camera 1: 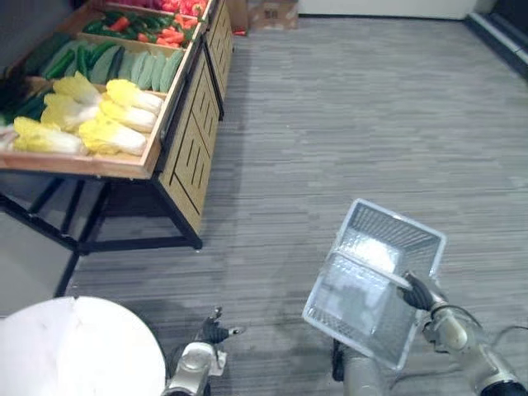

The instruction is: Pick vegetable in the basket

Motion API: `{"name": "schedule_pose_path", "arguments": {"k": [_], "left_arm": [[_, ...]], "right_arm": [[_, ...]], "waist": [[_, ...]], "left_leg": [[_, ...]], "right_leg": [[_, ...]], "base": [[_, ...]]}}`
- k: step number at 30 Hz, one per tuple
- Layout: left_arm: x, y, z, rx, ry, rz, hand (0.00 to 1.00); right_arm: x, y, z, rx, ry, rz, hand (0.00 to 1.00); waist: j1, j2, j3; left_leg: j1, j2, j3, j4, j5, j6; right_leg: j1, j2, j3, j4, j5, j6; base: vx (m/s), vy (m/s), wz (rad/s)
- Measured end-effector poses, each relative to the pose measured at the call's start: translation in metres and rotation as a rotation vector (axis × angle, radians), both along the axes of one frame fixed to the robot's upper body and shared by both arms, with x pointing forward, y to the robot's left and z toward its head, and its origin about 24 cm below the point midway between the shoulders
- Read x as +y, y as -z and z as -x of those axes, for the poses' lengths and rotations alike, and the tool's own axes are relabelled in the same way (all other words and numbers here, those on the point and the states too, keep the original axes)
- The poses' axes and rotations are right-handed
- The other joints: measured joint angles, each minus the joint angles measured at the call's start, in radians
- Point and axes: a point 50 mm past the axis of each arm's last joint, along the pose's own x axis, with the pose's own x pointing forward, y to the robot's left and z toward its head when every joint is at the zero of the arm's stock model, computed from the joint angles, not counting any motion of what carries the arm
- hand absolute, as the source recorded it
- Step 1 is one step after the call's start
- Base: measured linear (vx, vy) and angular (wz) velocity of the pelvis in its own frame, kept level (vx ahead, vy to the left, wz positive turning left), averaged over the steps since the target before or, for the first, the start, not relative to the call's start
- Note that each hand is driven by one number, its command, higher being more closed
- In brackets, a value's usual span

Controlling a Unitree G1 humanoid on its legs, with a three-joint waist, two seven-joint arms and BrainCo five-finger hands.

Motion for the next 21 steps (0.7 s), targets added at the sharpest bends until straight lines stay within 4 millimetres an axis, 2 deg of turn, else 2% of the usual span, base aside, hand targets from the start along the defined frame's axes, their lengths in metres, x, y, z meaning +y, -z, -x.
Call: {"name": "schedule_pose_path", "arguments": {"k": [1,2,3,4,5,6,7,8,9,10,11,12,13,14,15,16,17,18,19,20,21], "left_arm": [[-0.001,0.001,0.001,0.004,-0.005,0.007,0.0],[-0.004,0.003,0.005,0.013,-0.007,0.016,0.0],[-0.005,0.005,0.008,0.023,-0.009,0.02,0.0],[-0.007,0.009,0.016,0.043,-0.015,0.026,0.0],[-0.008,0.014,0.027,0.075,-0.022,0.035,0.0],[-0.008,0.017,0.032,0.094,-0.025,0.037,0.0],[-0.008,0.021,0.041,0.125,-0.032,0.038,0.0],[-0.006,0.026,0.054,0.171,-0.044,0.038,0.0],[-0.003,0.027,0.061,0.188,-0.064,0.043,0.0],[0.004,0.028,0.067,0.201,-0.093,0.03,0.0],[0.006,0.029,0.07,0.209,-0.108,0.035,0.0],[0.005,0.03,0.073,0.215,-0.114,0.037,0.0],[0.003,0.032,0.078,0.232,-0.115,0.043,0.0],[0.002,0.033,0.082,0.242,-0.114,0.045,0.0],[-0.001,0.036,0.093,0.271,-0.115,0.051,0.0],[-0.001,0.039,0.107,0.309,-0.123,0.051,0.0],[0.001,0.04,0.116,0.334,-0.126,0.042,0.0],[0.006,0.042,0.122,0.36,-0.155,0.034,0.0],[0.009,0.041,0.122,0.355,-0.17,0.029,0.0],[0.013,0.04,0.122,0.351,-0.203,0.03,0.0],[0.013,0.041,0.125,0.365,-0.215,0.032,0.0]], "right_arm": [[0.0,0.001,0.0,0.003,0.002,-0.002,1.0],[-0.001,0.006,0.007,0.026,0.009,-0.003,1.0],[-0.002,0.008,0.01,0.037,0.012,-0.002,1.0],[-0.003,0.012,0.016,0.057,0.014,-0.003,1.0],[-0.004,0.015,0.021,0.073,0.02,-0.003,1.0],[-0.005,0.016,0.022,0.078,0.023,-0.002,1.0],[-0.005,0.017,0.024,0.083,0.024,-0.002,1.0],[-0.005,0.018,0.024,0.086,0.025,-0.003,1.0],[-0.005,0.017,0.024,0.086,0.027,-0.001,1.0],[-0.008,0.017,0.024,0.089,0.033,0.01,1.0],[-0.01,0.016,0.024,0.089,0.033,0.016,1.0],[-0.012,0.014,0.024,0.087,0.032,0.024,1.0],[-0.011,0.013,0.021,0.078,0.029,0.024,1.0],[-0.011,0.013,0.021,0.078,0.029,0.024,1.0],[-0.011,0.013,0.021,0.079,0.028,0.024,1.0],[-0.01,0.013,0.02,0.076,0.024,0.023,1.0],[-0.009,0.014,0.02,0.077,0.021,0.019,1.0],[-0.001,0.017,0.016,0.08,0.003,0.004,1.0],[0.005,0.014,0.01,0.066,-0.026,0.002,1.0],[0.008,0.012,0.006,0.056,-0.043,0.001,1.0],[0.013,0.014,0.003,0.065,-0.063,0.001,1.0]], "waist": [[0.0,0.001,0.0],[-0.005,-0.003,0.001],[-0.012,-0.003,0.0],[-0.01,-0.004,0.001],[0.0,-0.016,0.009],[0.011,-0.016,0.009],[0.021,-0.017,0.01],[0.03,-0.027,0.015],[0.037,-0.031,0.018],[0.053,-0.04,0.023],[0.064,-0.04,0.024],[0.084,-0.043,0.025],[0.096,-0.048,0.028],[0.101,-0.05,0.03],[0.103,-0.045,0.026],[0.112,-0.023,0.015],[0.125,-0.013,0.011],[0.133,-0.026,0.009],[0.133,-0.039,0.017],[0.139,-0.041,0.018],[0.152,-0.041,0.018]], "left_leg": [[-0.021,0.005,-0.023,0.052,0.036,0.003],[-0.059,0.007,-0.044,0.158,0.1,0.005],[-0.087,0.01,-0.056,0.229,0.136,-0.001],[-0.153,0.017,-0.078,0.381,0.247,-0.017],[-0.24,0.032,-0.073,0.598,0.331,-0.047],[-0.275,0.032,-0.062,0.686,0.322,-0.047],[-0.325,0.031,-0.035,0.799,0.291,-0.031],[-0.381,0.025,0.01,0.892,0.234,0.005],[-0.408,0.018,0.034,0.915,0.208,0.025],[-0.468,0.0,0.073,0.923,0.171,0.046],[-0.501,-0.01,0.091,0.909,0.158,0.052],[-0.56,-0.035,0.129,0.842,0.135,0.063],[-0.597,-0.077,0.164,0.699,0.127,0.066],[-0.599,-0.1,0.18,0.598,0.129,0.066],[-0.591,-0.151,0.18,0.349,0.167,0.062],[-0.572,-0.17,0.162,0.101,0.265,0.049],[-0.569,-0.172,0.153,0.064,0.345,0.052],[-0.578,-0.199,0.161,0.099,0.369,0.096],[-0.616,-0.204,0.173,0.163,0.325,0.104],[-0.656,-0.2,0.181,0.252,0.29,0.128],[-0.672,-0.18,0.235,0.332,0.242,0.173]], "right_leg": [[-0.002,0.001,-0.008,0.045,-0.045,-0.008],[0.028,0.001,-0.034,0.074,-0.103,-0.015],[0.054,0.002,-0.044,0.071,-0.123,-0.018],[0.113,0.017,-0.064,0.049,-0.151,-0.029],[0.189,0.04,-0.069,0.0,-0.171,-0.049],[0.219,0.051,-0.066,-0.021,-0.177,-0.056],[0.276,0.066,-0.062,-0.058,-0.18,-0.058],[0.35,0.077,-0.061,-0.116,-0.186,-0.059],[0.381,0.077,-0.06,-0.136,-0.188,-0.055],[0.434,0.076,-0.061,-0.172,-0.193,-0.051],[0.455,0.075,-0.062,-0.191,-0.195,-0.047],[0.492,0.067,-0.063,-0.224,-0.197,-0.043],[0.525,0.049,-0.069,-0.253,-0.202,-0.017],[0.542,0.038,-0.072,-0.265,-0.206,-0.006],[0.575,0.026,-0.082,-0.292,-0.218,0.015],[0.604,0.033,-0.08,-0.312,-0.239,0.041],[0.618,0.037,-0.073,-0.319,-0.251,0.051],[0.632,0.026,-0.06,-0.325,-0.263,0.031],[0.63,0.017,-0.049,-0.33,-0.246,0.03],[0.636,0.015,-0.04,-0.332,-0.224,0.043],[0.661,0.014,-0.033,-0.329,-0.194,0.059]], "base": [[0.63,-0.405,0.04],[0.43,-0.273,0.32],[0.56,-0.319,0.42],[0.65,-0.316,0.2],[0.64,-0.286,0.03],[0.61,-0.224,-0.15],[0.39,-0.118,-0.13],[0.47,-0.113,-0.06],[0.43,-0.069,0.0],[0.4,-0.041,-0.01],[0.36,0.025,-0.02],[0.37,0.094,-0.03],[0.38,0.122,-0.03],[0.42,0.167,0.06],[0.46,0.215,0.03],[0.49,0.236,-0.02],[0.5,0.228,-0.03],[0.47,0.181,0.13],[0.45,0.172,0.27],[0.45,0.185,0.33],[0.53,0.268,0.41]]}}
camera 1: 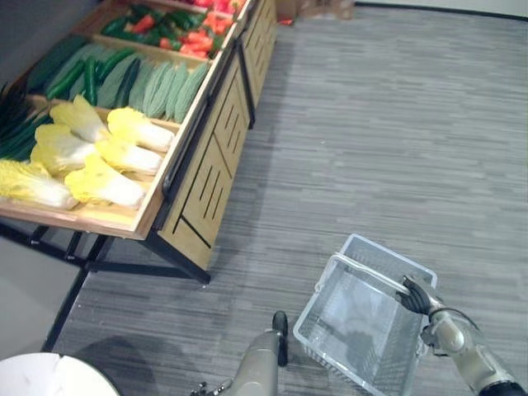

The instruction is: Pick vegetable in the basket

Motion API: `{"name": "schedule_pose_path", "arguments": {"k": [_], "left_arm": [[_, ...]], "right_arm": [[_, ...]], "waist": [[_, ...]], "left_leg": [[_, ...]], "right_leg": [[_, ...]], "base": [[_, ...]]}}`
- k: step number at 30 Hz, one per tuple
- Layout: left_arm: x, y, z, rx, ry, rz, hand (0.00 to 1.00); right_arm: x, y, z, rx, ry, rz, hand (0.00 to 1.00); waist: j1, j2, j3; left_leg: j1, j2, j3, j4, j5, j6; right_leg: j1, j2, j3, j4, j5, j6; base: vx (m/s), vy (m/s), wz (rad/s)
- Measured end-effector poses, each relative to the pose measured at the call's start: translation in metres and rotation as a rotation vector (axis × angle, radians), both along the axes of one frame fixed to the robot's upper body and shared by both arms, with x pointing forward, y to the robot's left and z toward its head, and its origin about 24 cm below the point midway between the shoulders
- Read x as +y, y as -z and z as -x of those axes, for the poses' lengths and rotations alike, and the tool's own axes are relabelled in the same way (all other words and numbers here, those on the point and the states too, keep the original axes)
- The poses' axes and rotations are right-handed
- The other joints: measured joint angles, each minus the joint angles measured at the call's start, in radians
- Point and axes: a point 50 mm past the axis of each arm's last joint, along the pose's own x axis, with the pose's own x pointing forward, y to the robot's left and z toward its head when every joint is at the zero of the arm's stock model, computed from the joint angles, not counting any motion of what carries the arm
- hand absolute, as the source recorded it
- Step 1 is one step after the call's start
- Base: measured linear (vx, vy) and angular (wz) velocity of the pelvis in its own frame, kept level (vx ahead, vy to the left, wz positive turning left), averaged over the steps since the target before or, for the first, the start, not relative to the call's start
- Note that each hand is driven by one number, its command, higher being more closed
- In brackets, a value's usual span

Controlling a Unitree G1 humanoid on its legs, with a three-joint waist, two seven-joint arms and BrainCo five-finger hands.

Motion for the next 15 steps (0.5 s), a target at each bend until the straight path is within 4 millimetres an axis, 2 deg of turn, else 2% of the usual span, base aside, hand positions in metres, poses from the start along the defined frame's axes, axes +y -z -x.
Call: {"name": "schedule_pose_path", "arguments": {"k": [1,3,4,5,6,7,8,10,11,12,13,14,15], "left_arm": [[-0.001,0.0,0.001,0.005,0.01,-0.001,0.0],[-0.002,0.001,0.002,0.008,0.011,0.0,0.0],[-0.002,0.001,0.003,0.011,0.016,-0.001,0.0],[-0.001,0.001,0.005,0.02,0.022,-0.007,0.0],[0.002,0.0,0.007,0.028,0.024,-0.015,0.0],[0.006,-0.001,0.006,0.03,0.05,-0.029,0.0],[0.01,-0.004,-0.001,0.012,0.082,-0.047,0.0],[0.009,-0.007,-0.011,-0.019,0.1,-0.054,0.0],[0.011,-0.012,-0.029,-0.089,0.093,-0.057,0.0],[0.01,-0.019,-0.05,-0.158,0.105,-0.066,0.0],[0.008,-0.025,-0.066,-0.211,0.119,-0.069,0.0],[0.005,-0.028,-0.075,-0.248,0.121,-0.06,0.0],[-0.002,-0.034,-0.09,-0.312,0.127,-0.045,0.0]], "right_arm": [[0.005,0.002,-0.001,0.009,-0.024,0.001,1.0],[0.011,0.003,-0.002,0.01,-0.041,-0.007,1.0],[0.015,0.004,-0.002,0.007,-0.045,-0.025,1.0],[0.022,0.008,-0.002,0.013,-0.042,-0.052,1.0],[0.026,0.012,0.0,0.025,-0.036,-0.068,1.0],[0.034,0.019,0.003,0.045,-0.036,-0.095,1.0],[0.036,0.015,-0.001,0.012,-0.017,-0.112,1.0],[0.033,0.014,0.0,0.002,-0.01,-0.108,1.0],[0.031,0.018,0.005,0.019,0.004,-0.107,1.0],[0.03,0.021,0.009,0.032,0.019,-0.11,1.0],[0.029,0.023,0.011,0.04,0.02,-0.109,1.0],[0.029,0.024,0.012,0.047,0.022,-0.108,1.0],[0.026,0.027,0.015,0.064,0.034,-0.105,1.0]], "waist": [[0.005,-0.005,-0.001],[0.021,-0.028,-0.002],[0.026,-0.059,-0.008],[0.022,-0.08,-0.014],[0.018,-0.087,-0.017],[0.004,-0.098,-0.018],[-0.024,-0.101,-0.02],[-0.039,-0.093,-0.021],[-0.053,-0.087,-0.021],[-0.066,-0.086,-0.022],[-0.08,-0.086,-0.022],[-0.089,-0.086,-0.022],[-0.091,-0.084,-0.022]], "left_leg": [[0.029,0.003,0.05,0.013,-0.035,0.025],[0.1,-0.03,0.065,-0.052,-0.06,0.037],[0.163,-0.07,0.073,-0.12,-0.071,0.034],[0.23,-0.096,0.073,-0.179,-0.075,0.035],[0.266,-0.103,0.069,-0.208,-0.077,0.037],[0.341,-0.118,0.046,-0.253,-0.084,0.038],[0.422,-0.134,0.01,-0.296,-0.088,0.05],[0.484,-0.139,-0.027,-0.325,-0.093,0.057],[0.54,-0.142,-0.076,-0.351,-0.096,0.062],[0.584,-0.143,-0.136,-0.375,-0.096,0.062],[0.606,-0.141,-0.182,-0.384,-0.096,0.062],[0.616,-0.138,-0.209,-0.385,-0.097,0.062],[0.632,-0.13,-0.241,-0.385,-0.097,0.06]], "right_leg": [[0.015,-0.004,0.013,0.036,0.033,0.01],[-0.032,-0.044,0.051,0.194,0.044,0.023],[-0.105,-0.091,0.079,0.386,0.071,0.049],[-0.194,-0.125,0.119,0.592,0.182,0.072],[-0.237,-0.132,0.14,0.681,0.279,0.083],[-0.33,-0.141,0.178,0.903,0.384,0.147],[-0.432,-0.14,0.186,1.136,0.364,0.119],[-0.486,-0.131,0.167,1.226,0.31,0.036],[-0.529,-0.122,0.131,1.239,0.242,-0.018],[-0.561,-0.124,0.083,1.186,0.17,-0.054],[-0.577,-0.13,0.044,1.1,0.121,-0.072],[-0.582,-0.134,0.018,1.024,0.095,-0.07],[-0.588,-0.136,-0.016,0.844,0.081,-0.071]], "base": [[0.53,0.271,0.38],[0.36,0.202,0.21],[0.36,0.203,0.17],[0.37,0.193,0.19],[0.4,0.17,0.24],[0.51,0.152,0.44],[0.51,0.126,0.55],[0.39,0.042,0.73],[0.48,-0.024,1.24],[0.57,-0.068,1.53],[0.47,-0.092,1.39],[0.44,-0.127,1.35],[0.43,-0.165,1.32]]}}
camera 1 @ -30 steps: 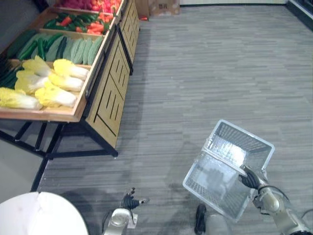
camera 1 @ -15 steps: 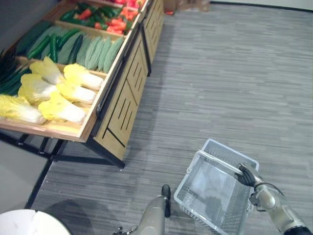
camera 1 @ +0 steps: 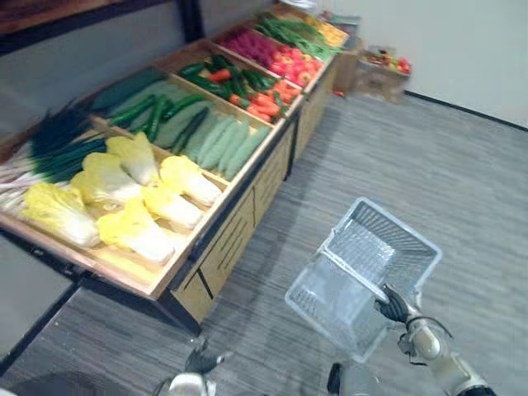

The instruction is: Pick vegetable in the basket

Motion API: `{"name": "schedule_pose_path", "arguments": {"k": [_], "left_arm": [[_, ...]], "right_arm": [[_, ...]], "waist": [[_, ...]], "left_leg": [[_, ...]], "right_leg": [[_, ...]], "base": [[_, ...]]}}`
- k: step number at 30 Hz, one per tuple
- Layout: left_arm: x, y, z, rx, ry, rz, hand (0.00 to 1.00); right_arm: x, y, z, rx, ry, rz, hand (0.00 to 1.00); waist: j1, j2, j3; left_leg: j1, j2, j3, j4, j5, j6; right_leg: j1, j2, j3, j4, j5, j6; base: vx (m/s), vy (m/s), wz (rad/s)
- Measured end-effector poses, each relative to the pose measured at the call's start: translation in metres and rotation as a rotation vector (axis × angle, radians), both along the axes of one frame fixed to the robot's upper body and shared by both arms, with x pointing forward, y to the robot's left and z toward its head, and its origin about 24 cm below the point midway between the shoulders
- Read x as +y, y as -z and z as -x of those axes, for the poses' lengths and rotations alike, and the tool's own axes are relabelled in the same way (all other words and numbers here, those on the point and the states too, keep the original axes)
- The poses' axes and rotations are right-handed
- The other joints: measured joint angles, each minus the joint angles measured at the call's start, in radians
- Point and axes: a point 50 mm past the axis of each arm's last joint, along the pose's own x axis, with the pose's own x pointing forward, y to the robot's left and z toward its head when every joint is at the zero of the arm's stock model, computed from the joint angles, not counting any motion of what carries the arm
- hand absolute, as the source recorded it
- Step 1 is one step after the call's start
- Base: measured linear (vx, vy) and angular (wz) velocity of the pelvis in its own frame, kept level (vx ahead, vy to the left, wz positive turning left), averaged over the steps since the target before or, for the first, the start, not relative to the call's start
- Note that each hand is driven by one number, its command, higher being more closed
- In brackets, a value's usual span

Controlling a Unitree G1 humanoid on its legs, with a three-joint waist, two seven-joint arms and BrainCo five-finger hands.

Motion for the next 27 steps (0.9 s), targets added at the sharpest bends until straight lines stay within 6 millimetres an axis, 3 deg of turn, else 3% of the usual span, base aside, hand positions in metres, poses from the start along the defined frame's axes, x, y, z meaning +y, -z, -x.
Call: {"name": "schedule_pose_path", "arguments": {"k": [1,2,3,5,7,8,9,10,11,15,16,18,20,22,24,25,27], "left_arm": [[-0.005,-0.004,-0.009,-0.035,0.014,0.006,0.0],[-0.006,-0.006,-0.012,-0.048,0.02,0.006,0.0],[-0.006,-0.008,-0.016,-0.066,0.03,0.004,0.0],[-0.004,-0.007,-0.015,-0.056,0.027,-0.002,0.0],[0.002,0.004,0.005,0.021,0.004,-0.014,0.0],[0.005,0.008,0.014,0.057,-0.006,-0.02,0.0],[-0.004,0.018,0.026,0.12,-0.029,0.012,0.0],[-0.015,0.025,0.039,0.166,-0.039,0.047,0.0],[-0.017,0.03,0.054,0.205,-0.078,0.063,0.0],[-0.011,0.036,0.08,0.273,-0.208,0.084,0.0],[-0.012,0.038,0.086,0.297,-0.225,0.091,0.0],[-0.011,0.038,0.089,0.299,-0.244,0.094,0.0],[-0.011,0.038,0.089,0.297,-0.245,0.099,0.0],[-0.012,0.037,0.087,0.283,-0.253,0.107,0.0],[-0.016,0.037,0.085,0.276,-0.253,0.118,0.0],[-0.018,0.038,0.086,0.28,-0.255,0.123,0.0],[-0.016,0.037,0.085,0.274,-0.259,0.119,0.0]], "right_arm": [[-0.006,0.004,0.003,0.024,0.024,0.015,1.0],[-0.011,0.007,0.005,0.037,0.043,0.024,1.0],[-0.021,0.01,0.008,0.054,0.087,0.033,1.0],[-0.038,0.011,0.011,0.067,0.175,0.048,1.0],[-0.056,0.011,0.018,0.068,0.269,0.061,1.0],[-0.061,0.013,0.022,0.076,0.292,0.066,1.0],[-0.076,0.014,0.027,0.092,0.375,0.078,1.0],[-0.088,0.017,0.033,0.118,0.437,0.088,1.0],[-0.092,0.021,0.039,0.144,0.46,0.096,1.0],[-0.1,0.03,0.05,0.192,0.525,0.083,1.0],[-0.102,0.036,0.059,0.229,0.551,0.078,1.0],[-0.106,0.045,0.078,0.286,0.607,0.065,1.0],[-0.113,0.05,0.096,0.325,0.686,0.053,1.0],[-0.117,0.051,0.107,0.331,0.74,0.034,1.0],[-0.122,0.05,0.109,0.316,0.784,0.01,1.0],[-0.123,0.05,0.109,0.311,0.806,-0.002,1.0],[-0.121,0.052,0.109,0.317,0.808,-0.012,1.0]], "waist": [[0.002,0.006,0.0],[0.002,0.013,-0.002],[0.004,0.017,0.0],[0.009,0.012,-0.001],[0.009,-0.003,-0.006],[0.009,-0.005,-0.003],[0.01,0.033,0.0],[0.011,0.061,-0.011],[0.011,0.071,-0.018],[0.01,0.09,-0.032],[0.01,0.096,-0.036],[0.013,0.077,-0.024],[0.012,0.079,-0.025],[0.01,0.078,-0.024],[0.009,0.09,-0.024],[0.011,0.103,-0.025],[0.01,0.105,-0.034]], "left_leg": [[0.009,0.016,-0.037,0.004,-0.007,-0.012],[0.01,0.029,-0.057,0.011,-0.018,-0.031],[0.014,0.051,-0.092,0.017,-0.037,-0.063],[0.019,0.076,-0.141,0.036,-0.074,-0.112],[0.047,0.102,-0.203,0.074,-0.153,-0.169],[0.057,0.111,-0.226,0.089,-0.177,-0.182],[0.059,0.158,-0.265,0.123,-0.199,-0.203],[0.049,0.191,-0.283,0.151,-0.155,-0.216],[0.035,0.209,-0.307,0.175,-0.107,-0.228],[-0.073,0.24,-0.353,0.276,0.044,-0.236],[-0.121,0.245,-0.337,0.317,0.124,-0.253],[-0.186,0.27,-0.228,0.398,0.242,-0.272],[-0.274,0.343,0.073,0.531,0.134,-0.248],[-0.312,0.343,0.278,0.506,0.073,-0.214],[-0.341,0.293,0.387,0.39,0.089,-0.202],[-0.339,0.265,0.434,0.297,0.111,-0.18],[-0.299,0.204,0.397,0.137,0.11,-0.177]], "right_leg": [[0.001,0.012,-0.003,-0.201,0.005,0.007],[0.003,0.023,0.008,-0.307,0.014,0.019],[0.002,0.035,0.053,-0.471,0.035,0.04],[0.001,0.031,0.142,-0.653,0.059,0.077],[0.027,0.008,0.223,-0.745,0.079,0.085],[0.038,-0.003,0.23,-0.734,0.123,0.116],[0.032,0.026,0.195,-0.624,0.148,0.13],[0.031,0.033,0.147,-0.534,0.095,0.111],[0.033,0.033,0.105,-0.464,0.04,0.088],[0.071,0.045,-0.018,-0.449,-0.019,0.034],[0.118,0.05,-0.071,-0.492,-0.024,0.026],[0.232,0.048,-0.154,-0.595,-0.023,0.024],[0.356,0.05,-0.263,-0.676,-0.022,0.026],[0.405,0.04,-0.331,-0.714,-0.015,0.038],[0.415,0.04,-0.381,-0.729,-0.006,0.053],[0.417,0.049,-0.401,-0.737,-0.002,0.068],[0.409,0.043,-0.425,-0.771,0.013,0.091]], "base": [[0.43,-0.185,1.26],[0.43,-0.234,1.19],[0.43,-0.293,1.05],[0.45,-0.356,1.04],[0.51,-0.534,1.06],[0.54,-0.648,1.11],[0.53,-0.636,1.03],[0.5,-0.587,1.14],[0.43,-0.47,0.87],[0.32,-0.35,0.79],[0.26,-0.323,1.11],[0.25,-0.308,1.26],[0.17,-0.185,1.27],[0.07,-0.022,1.02],[0.03,0.09,0.8],[0.03,0.134,0.78],[0.06,0.181,0.73]]}}
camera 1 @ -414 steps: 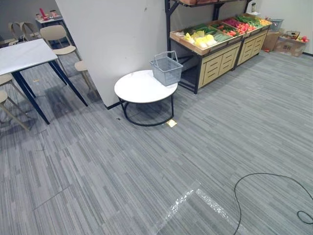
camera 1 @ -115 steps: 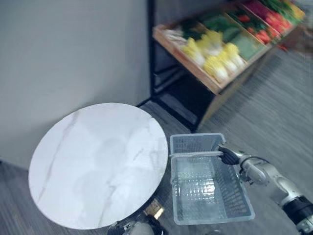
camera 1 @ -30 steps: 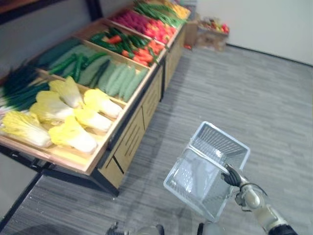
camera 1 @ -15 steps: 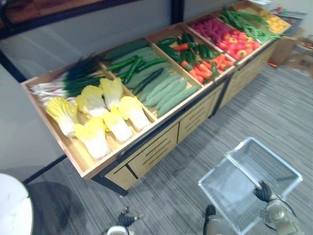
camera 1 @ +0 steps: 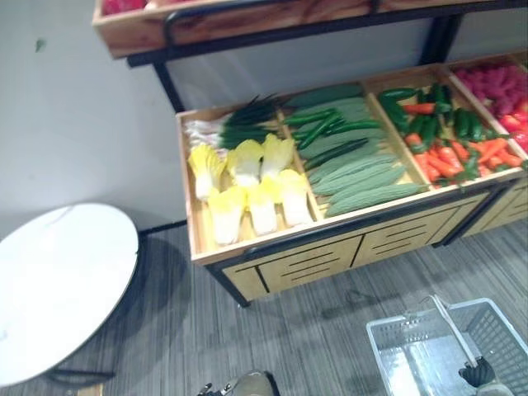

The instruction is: Pick vegetable in the basket

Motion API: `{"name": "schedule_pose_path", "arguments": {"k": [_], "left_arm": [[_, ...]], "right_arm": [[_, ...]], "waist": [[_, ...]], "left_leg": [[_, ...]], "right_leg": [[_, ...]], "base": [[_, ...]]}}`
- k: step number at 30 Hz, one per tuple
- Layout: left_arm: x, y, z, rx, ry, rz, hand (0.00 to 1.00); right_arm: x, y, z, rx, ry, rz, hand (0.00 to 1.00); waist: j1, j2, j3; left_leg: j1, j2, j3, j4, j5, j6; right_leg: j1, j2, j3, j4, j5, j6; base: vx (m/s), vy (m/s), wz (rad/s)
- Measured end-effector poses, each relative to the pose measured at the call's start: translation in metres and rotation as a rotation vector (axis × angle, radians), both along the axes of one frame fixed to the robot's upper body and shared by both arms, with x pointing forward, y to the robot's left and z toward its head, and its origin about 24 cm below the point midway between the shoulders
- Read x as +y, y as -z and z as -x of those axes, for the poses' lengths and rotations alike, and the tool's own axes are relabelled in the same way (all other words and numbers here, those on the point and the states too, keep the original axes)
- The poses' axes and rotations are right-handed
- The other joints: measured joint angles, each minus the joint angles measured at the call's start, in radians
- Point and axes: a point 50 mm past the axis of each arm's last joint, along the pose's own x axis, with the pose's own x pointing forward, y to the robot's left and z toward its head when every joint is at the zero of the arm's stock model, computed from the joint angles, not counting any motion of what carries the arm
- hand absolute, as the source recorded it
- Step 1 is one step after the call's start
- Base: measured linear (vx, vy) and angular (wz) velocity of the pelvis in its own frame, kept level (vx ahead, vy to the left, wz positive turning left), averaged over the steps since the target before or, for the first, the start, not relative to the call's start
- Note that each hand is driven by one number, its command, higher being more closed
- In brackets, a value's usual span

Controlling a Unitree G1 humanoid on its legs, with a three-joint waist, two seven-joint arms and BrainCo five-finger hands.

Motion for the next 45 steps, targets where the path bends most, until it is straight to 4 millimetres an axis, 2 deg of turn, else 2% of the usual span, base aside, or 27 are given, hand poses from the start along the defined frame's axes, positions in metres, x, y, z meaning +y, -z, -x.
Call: {"name": "schedule_pose_path", "arguments": {"k": [1,3,6,7,8,10,11,12,13,14,15,17,18,19,20,21,22,24,25,27,28,31,33,35,37,38,45], "left_arm": [[0.0,0.0,0.0,-0.003,-0.005,0.0,0.0],[0.003,0.0,0.0,-0.001,-0.015,-0.004,0.0],[0.003,0.0,0.003,0.006,-0.021,0.002,0.0],[0.002,0.001,0.006,0.016,-0.023,0.005,0.0],[0.002,0.003,0.012,0.041,-0.031,0.013,0.0],[0.0,0.004,0.017,0.058,-0.031,0.022,0.0],[0.006,0.003,0.02,0.061,-0.021,0.006,0.0],[0.011,0.002,0.02,0.061,-0.017,-0.005,0.0],[0.021,-0.001,0.019,0.061,-0.013,-0.031,0.0],[0.03,-0.004,0.016,0.047,-0.006,-0.056,0.0],[0.032,-0.005,0.015,0.043,-0.006,-0.063,0.0],[0.038,-0.01,-0.001,-0.011,-0.005,-0.09,0.0],[0.038,-0.011,-0.006,-0.028,-0.006,-0.09,0.0],[0.034,-0.012,-0.016,-0.059,-0.011,-0.085,0.0],[0.034,-0.013,-0.021,-0.076,-0.015,-0.085,0.0],[0.037,-0.015,-0.028,-0.102,-0.033,-0.093,0.0],[0.036,-0.016,-0.033,-0.116,-0.056,-0.09,0.0],[0.024,-0.012,-0.03,-0.113,-0.091,-0.056,0.0],[0.019,-0.009,-0.025,-0.099,-0.12,-0.039,0.0],[0.016,-0.007,-0.019,-0.088,-0.159,-0.029,0.0],[0.017,-0.007,-0.017,-0.089,-0.18,-0.026,0.0],[0.015,-0.009,-0.023,-0.119,-0.198,-0.019,0.0],[0.015,-0.015,-0.034,-0.179,-0.21,-0.034,0.0],[0.02,-0.034,-0.055,-0.321,-0.233,-0.095,0.0],[0.024,-0.051,-0.071,-0.429,-0.243,-0.17,0.0],[0.028,-0.062,-0.079,-0.481,-0.239,-0.227,0.0],[0.032,-0.105,-0.101,-0.666,-0.211,-0.449,0.0]], "right_arm": [[0.003,0.001,-0.005,-0.007,-0.004,-0.01,1.0],[0.011,0.003,-0.017,-0.024,-0.018,-0.034,1.0],[0.021,0.007,-0.023,-0.01,-0.057,-0.052,1.0],[0.023,0.008,-0.024,-0.009,-0.064,-0.055,1.0],[0.023,0.009,-0.023,-0.01,-0.061,-0.056,1.0],[0.023,0.009,-0.024,-0.009,-0.058,-0.054,1.0],[0.029,0.011,-0.026,-0.011,-0.061,-0.073,1.0],[0.033,0.014,-0.026,-0.01,-0.06,-0.086,1.0],[0.044,0.018,-0.027,-0.013,-0.053,-0.119,1.0],[0.056,0.023,-0.027,-0.023,-0.035,-0.162,1.0],[0.059,0.025,-0.027,-0.025,-0.03,-0.172,1.0],[0.062,0.032,-0.014,0.0,0.033,-0.212,1.0],[0.061,0.033,-0.01,0.009,0.053,-0.216,1.0],[0.058,0.036,-0.001,0.017,0.111,-0.23,1.0],[0.056,0.037,0.005,0.026,0.143,-0.238,1.0],[0.055,0.039,0.013,0.019,0.219,-0.261,1.0],[0.052,0.042,0.021,0.023,0.306,-0.279,1.0],[0.042,0.039,0.027,-0.002,0.402,-0.274,1.0],[0.037,0.039,0.034,-0.005,0.458,-0.27,1.0],[0.036,0.041,0.05,0.009,0.54,-0.283,1.0],[0.036,0.043,0.059,0.013,0.586,-0.291,1.0],[0.035,0.043,0.071,0.016,0.641,-0.29,1.0],[0.039,0.045,0.076,0.028,0.648,-0.294,1.0],[0.049,0.049,0.077,0.027,0.652,-0.304,1.0],[0.057,0.051,0.079,0.025,0.644,-0.308,1.0],[0.062,0.052,0.08,0.025,0.623,-0.308,1.0],[0.064,0.051,0.087,0.025,0.604,-0.276,1.0]], "waist": [[0.006,-0.002,0.003],[0.018,-0.016,0.014],[0.044,-0.019,0.016],[0.047,-0.03,0.021],[0.046,-0.031,0.021],[0.034,-0.022,0.024],[0.022,-0.035,0.026],[0.023,-0.052,0.029],[0.021,-0.068,0.033],[0.004,-0.085,0.049],[0.0,-0.09,0.049],[-0.005,-0.098,0.05],[-0.005,-0.097,0.051],[-0.006,-0.095,0.051],[-0.005,-0.096,0.05],[-0.008,-0.109,0.043],[-0.014,-0.122,0.043],[-0.007,-0.079,0.037],[-0.013,-0.047,0.033],[-0.028,-0.028,0.024],[-0.03,-0.03,0.019],[-0.032,-0.034,0.006],[-0.032,-0.05,0.003],[-0.03,-0.07,-0.009],[-0.028,-0.074,-0.013],[-0.027,-0.071,-0.016],[-0.027,-0.047,-0.039]], "left_leg": [[0.008,-0.022,-0.003,-0.085,0.011,0.017],[0.007,-0.044,-0.012,-0.116,0.029,0.039],[0.039,-0.075,-0.038,-0.122,0.031,0.042],[0.056,-0.082,-0.047,-0.137,0.029,0.043],[0.1,-0.096,-0.053,-0.185,0.002,0.044],[0.128,-0.097,-0.054,-0.211,0.002,0.042],[0.148,-0.096,-0.055,-0.22,0.002,0.042],[0.153,-0.098,-0.054,-0.22,0.002,0.042],[0.17,-0.097,-0.059,-0.223,0.002,0.042],[0.185,-0.087,-0.085,-0.227,0.002,0.043],[0.185,-0.084,-0.091,-0.226,0.002,0.043],[0.186,-0.064,-0.138,-0.224,-0.001,0.038],[0.185,-0.061,-0.149,-0.222,-0.001,0.034],[0.177,-0.057,-0.172,-0.215,-0.004,0.021],[0.174,-0.058,-0.179,-0.214,0.002,0.013],[0.161,-0.069,-0.202,-0.209,0.005,-0.004],[0.165,-0.072,-0.224,-0.214,0.008,-0.025],[0.163,-0.028,-0.225,-0.24,0.024,-0.05],[0.165,-0.007,-0.239,-0.256,0.032,-0.063],[0.18,0.024,-0.247,-0.275,0.039,-0.076],[0.193,0.036,-0.246,-0.282,0.041,-0.079],[0.198,0.035,-0.246,-0.287,0.042,-0.08],[0.197,0.025,-0.249,-0.289,0.042,-0.08],[0.195,0.01,-0.253,-0.291,0.042,-0.08],[0.198,0.0,-0.258,-0.291,0.043,-0.079],[0.198,-0.006,-0.26,-0.291,0.044,-0.078],[0.218,-0.007,-0.24,-0.313,0.051,-0.068]], "right_leg": [[-0.013,0.01,-0.01,-0.026,0.015,0.002],[-0.006,0.011,-0.015,-0.064,0.036,0.006],[0.047,0.002,-0.009,-0.087,0.046,0.017],[0.051,-0.009,-0.006,-0.061,0.04,0.02],[0.028,-0.063,0.003,0.08,-0.019,0.035],[-0.02,-0.112,0.039,0.243,-0.028,0.032],[-0.101,-0.167,0.111,0.44,-0.011,0.014],[-0.139,-0.183,0.153,0.509,0.003,0.0],[-0.199,-0.199,0.239,0.625,0.057,-0.019],[-0.249,-0.195,0.308,0.708,0.07,-0.008],[-0.253,-0.19,0.315,0.708,0.057,-0.006],[-0.256,-0.138,0.326,0.609,-0.042,-0.001],[-0.255,-0.122,0.341,0.558,-0.05,-0.003],[-0.249,-0.082,0.397,0.417,-0.049,-0.003],[-0.245,-0.065,0.432,0.341,-0.044,0.001],[-0.227,-0.047,0.484,0.198,0.024,0.013],[-0.204,-0.045,0.495,0.148,0.028,0.038],[-0.191,0.007,0.468,0.094,0.024,0.029],[-0.173,0.036,0.447,0.064,0.027,0.02],[-0.135,0.073,0.421,0.023,0.032,0.011],[-0.116,0.089,0.415,0.005,0.034,0.007],[-0.095,0.092,0.406,-0.026,0.038,0.001],[-0.087,0.088,0.396,-0.037,0.041,0.0],[-0.074,0.077,0.386,-0.057,0.052,0.007],[-0.056,0.07,0.38,-0.078,0.063,0.011],[-0.053,0.064,0.378,-0.082,0.068,0.014],[-0.037,0.067,0.382,-0.112,0.085,0.011]], "base": [[0.05,0.168,0.53],[0.01,0.074,0.32],[0.03,0.065,0.35],[0.04,0.07,0.11],[0.02,0.043,0.1],[-0.03,0.031,0.09],[-0.01,0.075,0.06],[0.04,0.074,0.02],[0.09,0.02,0.13],[0.08,-0.02,0.21],[0.1,-0.047,0.47],[0.11,-0.063,0.52],[0.13,-0.114,0.53],[0.14,-0.138,0.44],[0.14,-0.195,0.62],[0.17,-0.269,0.63],[0.19,-0.298,0.52],[0.22,-0.307,0.13],[0.16,-0.207,0.11],[0.16,-0.148,0.19],[0.19,-0.158,0.08],[0.06,-0.029,0.05],[0.02,0.017,0.15],[-0.01,0.054,0.16],[-0.03,0.049,0.13],[-0.04,0.039,0.1],[-0.06,0.007,-0.04]]}}
